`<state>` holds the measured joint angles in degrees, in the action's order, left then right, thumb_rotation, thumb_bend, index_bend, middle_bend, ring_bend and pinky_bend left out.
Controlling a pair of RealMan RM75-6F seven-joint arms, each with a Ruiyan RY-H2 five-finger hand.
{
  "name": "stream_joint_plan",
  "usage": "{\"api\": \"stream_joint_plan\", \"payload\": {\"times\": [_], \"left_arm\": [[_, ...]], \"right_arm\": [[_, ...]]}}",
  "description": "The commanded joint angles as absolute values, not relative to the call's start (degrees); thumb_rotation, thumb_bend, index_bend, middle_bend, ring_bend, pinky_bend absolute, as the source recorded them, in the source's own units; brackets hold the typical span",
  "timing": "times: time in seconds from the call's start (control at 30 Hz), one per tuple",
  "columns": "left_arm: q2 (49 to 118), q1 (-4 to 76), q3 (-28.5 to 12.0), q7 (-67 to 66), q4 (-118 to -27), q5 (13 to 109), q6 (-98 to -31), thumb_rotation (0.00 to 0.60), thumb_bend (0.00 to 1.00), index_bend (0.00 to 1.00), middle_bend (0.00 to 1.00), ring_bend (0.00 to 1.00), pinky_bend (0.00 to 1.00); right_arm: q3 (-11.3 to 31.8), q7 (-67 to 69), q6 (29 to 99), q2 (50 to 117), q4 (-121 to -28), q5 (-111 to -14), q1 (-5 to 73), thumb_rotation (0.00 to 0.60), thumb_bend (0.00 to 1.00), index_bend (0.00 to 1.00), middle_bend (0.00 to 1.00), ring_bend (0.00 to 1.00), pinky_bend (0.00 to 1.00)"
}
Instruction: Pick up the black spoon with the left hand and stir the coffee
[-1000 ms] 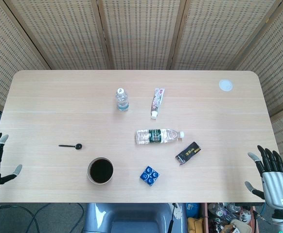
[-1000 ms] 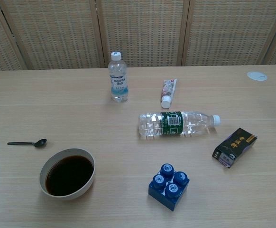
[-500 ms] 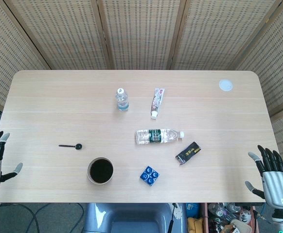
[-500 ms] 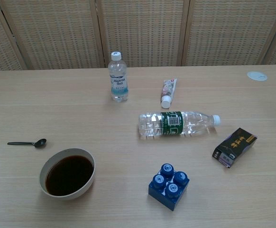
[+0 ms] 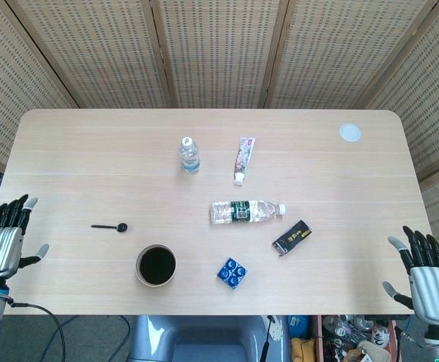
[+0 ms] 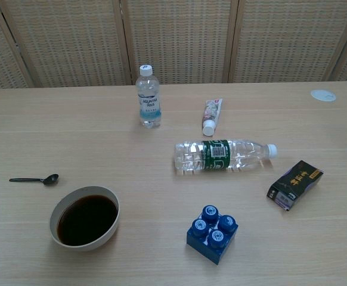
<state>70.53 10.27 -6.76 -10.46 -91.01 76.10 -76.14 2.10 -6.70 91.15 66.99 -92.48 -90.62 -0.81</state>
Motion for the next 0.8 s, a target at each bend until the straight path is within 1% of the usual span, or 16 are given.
{"api": "stream_joint_plan", "payload": {"times": [0.03, 0.07, 0.1, 0.17, 0.23, 0.27, 0.33, 0.43, 0.53, 0.6, 0.8], "left_arm": [[72.04, 13.13, -7.5, -11.93, -87.58, 74.59, -72.3, 0.6, 0.27, 0.0, 0.05, 0.03, 0.1], [72.46, 13.81, -7.61, -12.25, -86.53, 74.45, -71.49, 0.6, 0.27, 0.0, 0.08, 0.05, 0.15], [73.22, 14.7, -7.76, -12.74, -84.9, 74.38, -70.59, 0.6, 0.27, 0.02, 0.13, 0.1, 0.21], [74.25, 15.77, -7.88, -13.16, -82.88, 74.09, -69.28, 0.6, 0.27, 0.06, 0.22, 0.17, 0.29], [75.5, 17.07, -8.01, -14.4, -80.23, 73.88, -67.88, 0.6, 0.27, 0.12, 0.31, 0.27, 0.4], [76.25, 17.7, -8.08, -15.04, -78.82, 73.83, -67.34, 0.6, 0.27, 0.15, 0.35, 0.3, 0.44], [78.34, 19.24, -8.23, -15.59, -75.21, 74.07, -66.15, 0.6, 0.27, 0.23, 0.45, 0.38, 0.52], [80.8, 21.17, -8.14, -14.76, -70.57, 74.91, -64.53, 0.6, 0.27, 0.34, 0.55, 0.48, 0.61], [82.93, 22.99, -7.96, -13.29, -66.63, 75.41, -62.26, 0.6, 0.27, 0.39, 0.63, 0.55, 0.66], [84.3, 24.15, -7.64, -12.6, -64.0, 75.65, -60.55, 0.6, 0.27, 0.41, 0.67, 0.58, 0.68], [87.84, 26.56, -6.91, -11.03, -58.26, 75.72, -56.84, 0.6, 0.27, 0.46, 0.71, 0.61, 0.71]], "right_arm": [[2.07, -6.78, 91.14, 66.95, -92.54, -90.62, -0.82, 0.6, 0.2, 0.22, 0.12, 0.0, 0.0], [2.06, -6.82, 91.16, 66.92, -92.59, -90.62, -0.84, 0.6, 0.2, 0.22, 0.12, 0.0, 0.0], [2.05, -6.88, 91.21, 66.89, -92.64, -90.63, -0.88, 0.6, 0.2, 0.22, 0.12, 0.0, 0.0], [2.03, -6.95, 91.27, 66.84, -92.72, -90.62, -0.93, 0.6, 0.2, 0.22, 0.12, 0.0, 0.0], [2.03, -7.03, 91.33, 66.78, -92.81, -90.6, -0.98, 0.6, 0.2, 0.22, 0.12, 0.0, 0.0], [2.0, -7.04, 91.33, 66.75, -92.85, -90.53, -1.03, 0.6, 0.2, 0.22, 0.12, 0.0, 0.0], [1.93, -7.11, 91.28, 66.66, -92.95, -90.43, -1.11, 0.6, 0.2, 0.22, 0.12, 0.0, 0.0], [1.92, -7.19, 91.42, 66.58, -93.04, -90.42, -1.21, 0.6, 0.2, 0.22, 0.12, 0.0, 0.0], [1.9, -7.25, 91.49, 66.53, -93.06, -90.4, -1.3, 0.6, 0.2, 0.22, 0.12, 0.0, 0.0], [1.88, -7.25, 91.45, 66.5, -93.06, -90.33, -1.32, 0.6, 0.2, 0.22, 0.12, 0.0, 0.0], [1.94, -7.28, 91.41, 66.33, -93.07, -90.1, -1.39, 0.6, 0.2, 0.22, 0.12, 0.0, 0.0]]}}
